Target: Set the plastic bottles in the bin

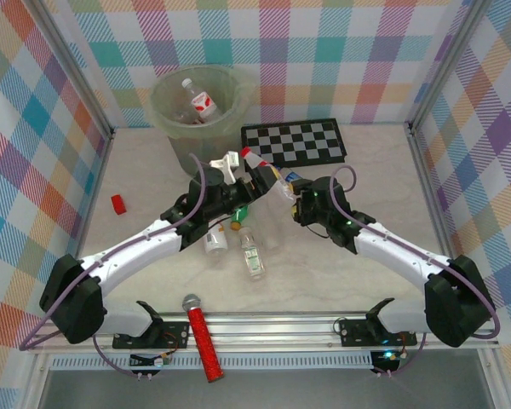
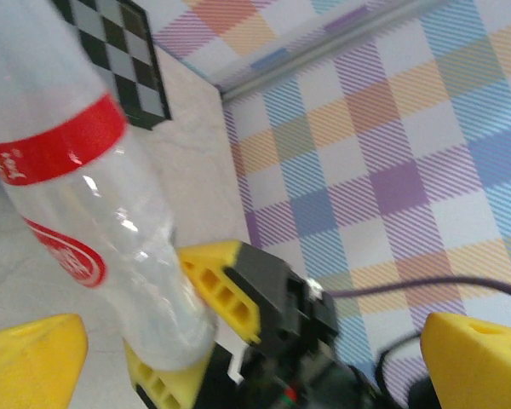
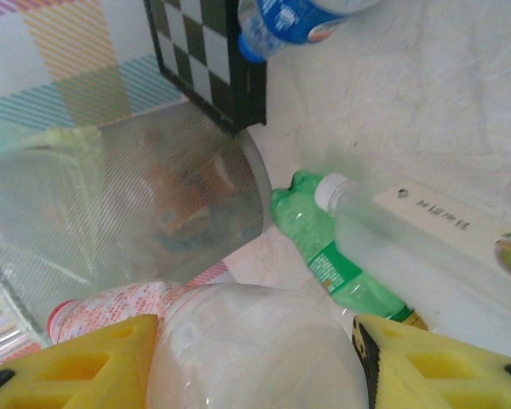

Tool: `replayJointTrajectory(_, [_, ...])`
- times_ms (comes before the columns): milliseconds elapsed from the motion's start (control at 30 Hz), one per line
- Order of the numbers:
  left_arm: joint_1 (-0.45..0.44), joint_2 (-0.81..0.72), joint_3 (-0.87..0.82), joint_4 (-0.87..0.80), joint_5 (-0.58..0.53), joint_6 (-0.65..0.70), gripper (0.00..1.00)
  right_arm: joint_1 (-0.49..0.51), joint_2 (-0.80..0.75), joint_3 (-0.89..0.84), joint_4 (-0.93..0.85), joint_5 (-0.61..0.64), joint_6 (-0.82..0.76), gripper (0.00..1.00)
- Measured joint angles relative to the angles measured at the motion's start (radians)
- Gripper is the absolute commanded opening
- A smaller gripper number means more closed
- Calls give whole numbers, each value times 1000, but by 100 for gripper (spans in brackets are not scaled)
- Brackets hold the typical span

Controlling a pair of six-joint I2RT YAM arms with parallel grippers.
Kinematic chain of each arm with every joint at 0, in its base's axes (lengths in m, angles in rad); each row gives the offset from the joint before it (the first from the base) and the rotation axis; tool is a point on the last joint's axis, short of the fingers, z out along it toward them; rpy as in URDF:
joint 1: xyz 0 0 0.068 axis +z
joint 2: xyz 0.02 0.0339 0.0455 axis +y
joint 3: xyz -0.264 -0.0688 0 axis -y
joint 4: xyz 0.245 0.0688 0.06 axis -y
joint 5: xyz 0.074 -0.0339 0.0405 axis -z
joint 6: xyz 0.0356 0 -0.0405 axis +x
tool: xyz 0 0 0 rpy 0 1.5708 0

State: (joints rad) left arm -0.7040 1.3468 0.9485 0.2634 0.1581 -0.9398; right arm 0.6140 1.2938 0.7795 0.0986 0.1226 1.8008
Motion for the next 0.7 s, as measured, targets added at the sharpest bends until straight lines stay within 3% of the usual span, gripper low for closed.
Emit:
replayJointTrajectory(267, [-3,32,1,4,-93,-45,99,30,5,0,69,-4,1,56])
replayJointTrajectory(467, [-12,100,4,30,-105,-86,86,56,29,0,113,-4,1,56])
replayJointTrajectory(700, [-16,130,5,38,-117,-124,64,67,54,0,144,-3,1,56])
